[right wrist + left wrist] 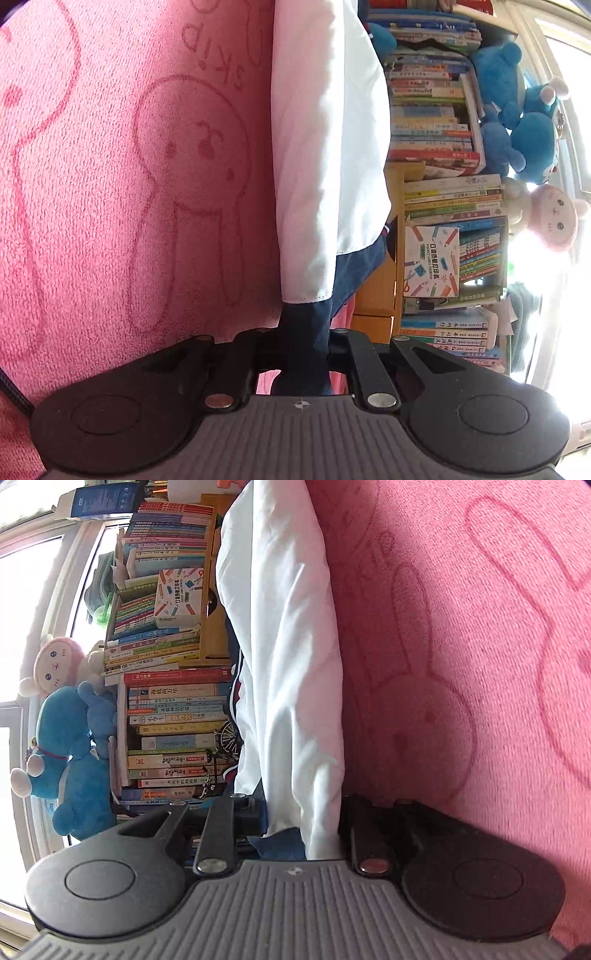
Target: Fold clothes
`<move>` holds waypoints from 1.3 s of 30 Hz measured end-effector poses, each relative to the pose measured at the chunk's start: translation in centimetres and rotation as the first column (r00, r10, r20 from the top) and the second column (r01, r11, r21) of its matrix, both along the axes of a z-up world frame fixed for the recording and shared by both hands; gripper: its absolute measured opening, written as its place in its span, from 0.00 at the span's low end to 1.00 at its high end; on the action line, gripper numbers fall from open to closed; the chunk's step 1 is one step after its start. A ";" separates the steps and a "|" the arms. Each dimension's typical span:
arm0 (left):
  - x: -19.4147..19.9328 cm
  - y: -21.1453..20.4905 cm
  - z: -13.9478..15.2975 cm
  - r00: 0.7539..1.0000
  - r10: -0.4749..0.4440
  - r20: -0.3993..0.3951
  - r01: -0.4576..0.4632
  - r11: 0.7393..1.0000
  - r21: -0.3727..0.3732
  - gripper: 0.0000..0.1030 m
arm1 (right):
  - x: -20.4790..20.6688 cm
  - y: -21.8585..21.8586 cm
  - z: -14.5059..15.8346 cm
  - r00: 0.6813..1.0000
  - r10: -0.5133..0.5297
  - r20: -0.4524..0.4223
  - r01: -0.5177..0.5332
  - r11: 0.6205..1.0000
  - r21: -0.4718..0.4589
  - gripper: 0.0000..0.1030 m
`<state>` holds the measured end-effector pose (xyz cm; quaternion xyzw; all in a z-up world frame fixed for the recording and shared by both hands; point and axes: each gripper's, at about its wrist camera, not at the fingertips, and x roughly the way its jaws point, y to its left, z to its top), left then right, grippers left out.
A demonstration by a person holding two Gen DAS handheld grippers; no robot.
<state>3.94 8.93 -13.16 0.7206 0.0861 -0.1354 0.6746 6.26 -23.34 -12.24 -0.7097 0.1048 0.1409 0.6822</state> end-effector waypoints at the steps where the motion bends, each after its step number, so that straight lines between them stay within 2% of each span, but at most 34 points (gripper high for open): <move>1: -0.2 0.5 0.2 1.000 0.022 -0.002 -0.022 1.000 -0.010 0.29 | -0.3 -0.2 0.0 1.000 -0.002 0.002 0.002 1.000 0.000 0.13; 4: -0.7 2.0 1.3 0.993 0.111 -0.026 -0.113 0.992 -0.059 0.41 | -1.0 -1.0 0.6 1.000 -0.029 0.011 0.029 1.000 0.012 0.28; 6: -1.5 2.6 2.2 0.985 0.165 -0.044 -0.170 0.978 -0.124 0.56 | -1.6 -1.8 1.9 0.997 -0.074 -0.003 0.074 0.996 0.057 0.52; 8: -2.4 2.9 3.2 0.975 0.213 -0.062 -0.221 0.957 -0.188 0.62 | -2.7 -2.5 4.0 0.993 -0.097 -0.063 0.106 0.983 0.147 0.66; 10: -3.4 2.1 4.1 0.973 0.216 -0.086 -0.231 0.937 -0.260 0.62 | -4.5 -2.4 5.7 0.990 -0.078 -0.114 0.103 0.968 0.229 0.66; 12: -4.3 0.7 4.9 0.976 0.184 -0.113 -0.211 0.923 -0.321 0.62 | -6.4 -0.9 6.5 0.993 -0.014 -0.114 0.046 0.960 0.276 0.66; 16: -4.7 -3.5 5.5 0.984 0.066 -0.167 -0.131 0.899 -0.417 0.62 | -8.4 5.2 7.3 0.983 0.144 -0.112 -0.097 0.932 0.350 0.66; 19: -4.3 -6.1 6.0 0.983 -0.002 -0.184 -0.090 0.866 -0.492 0.62 | -8.3 9.8 7.1 0.962 0.242 -0.123 -0.176 0.901 0.396 0.67; 20: -4.1 -6.7 6.1 0.981 -0.020 -0.195 -0.086 0.851 -0.519 0.62 | -8.0 11.4 6.7 0.956 0.268 -0.119 -0.201 0.895 0.398 0.63; 21: -3.9 -7.1 6.2 0.978 -0.034 -0.208 -0.083 0.844 -0.529 0.62 | -7.6 12.8 6.2 0.954 0.279 -0.110 -0.215 0.892 0.397 0.50; 22: -3.7 -7.5 6.1 0.974 -0.048 -0.221 -0.079 0.843 -0.532 0.62 | -7.1 13.9 5.8 0.956 0.273 -0.107 -0.211 0.894 0.395 0.44; 24: -3.5 -7.8 5.6 0.970 -0.065 -0.233 -0.064 0.861 -0.505 0.62 | -5.8 15.1 5.8 0.963 0.252 -0.099 -0.192 0.893 0.408 0.22; 26: -3.1 -8.0 4.8 0.968 -0.071 -0.241 -0.050 0.885 -0.462 0.62 | -4.9 15.0 6.8 0.972 0.229 -0.050 -0.181 0.870 0.458 0.20; 28: -2.6 -8.3 3.9 0.972 -0.069 -0.225 -0.035 0.904 -0.426 0.62 | -4.5 14.6 8.2 0.975 0.219 -0.045 -0.166 0.843 0.512 0.20; 29: -2.2 -8.4 3.7 0.974 -0.062 -0.217 -0.037 0.905 -0.425 0.60 | -4.2 14.5 8.7 0.975 0.217 -0.045 -0.161 0.834 0.528 0.20; 30: -1.6 -8.6 3.8 0.975 -0.048 -0.217 -0.052 0.900 -0.433 0.53 | -4.1 14.4 8.8 0.975 0.219 -0.044 -0.163 0.833 0.528 0.20; 31: -1.1 -8.7 4.0 0.976 -0.031 -0.215 -0.069 0.894 -0.443 0.43 | -4.1 14.3 8.7 0.974 0.222 -0.041 -0.169 0.838 0.519 0.20; 32: -0.6 -8.8 4.2 0.978 -0.015 -0.209 -0.083 0.887 -0.455 0.23 | -4.0 14.3 8.3 0.974 0.223 -0.043 -0.171 0.847 0.503 0.20; 33: -0.1 -8.8 4.4 0.979 0.002 -0.204 -0.098 0.881 -0.463 0.09 | -4.0 14.4 7.8 0.974 0.222 -0.049 -0.171 0.859 0.482 0.20; 36: 0.6 -7.7 4.0 0.972 0.053 -0.230 -0.148 0.896 -0.419 0.07 | -3.4 14.1 5.5 0.980 0.199 -0.025 -0.175 0.906 0.386 0.19; 39: 0.5 -5.5 3.0 0.963 0.093 -0.252 -0.182 0.916 -0.356 0.07 | -2.8 11.1 4.6 0.989 0.131 -0.069 -0.101 0.937 0.336 0.13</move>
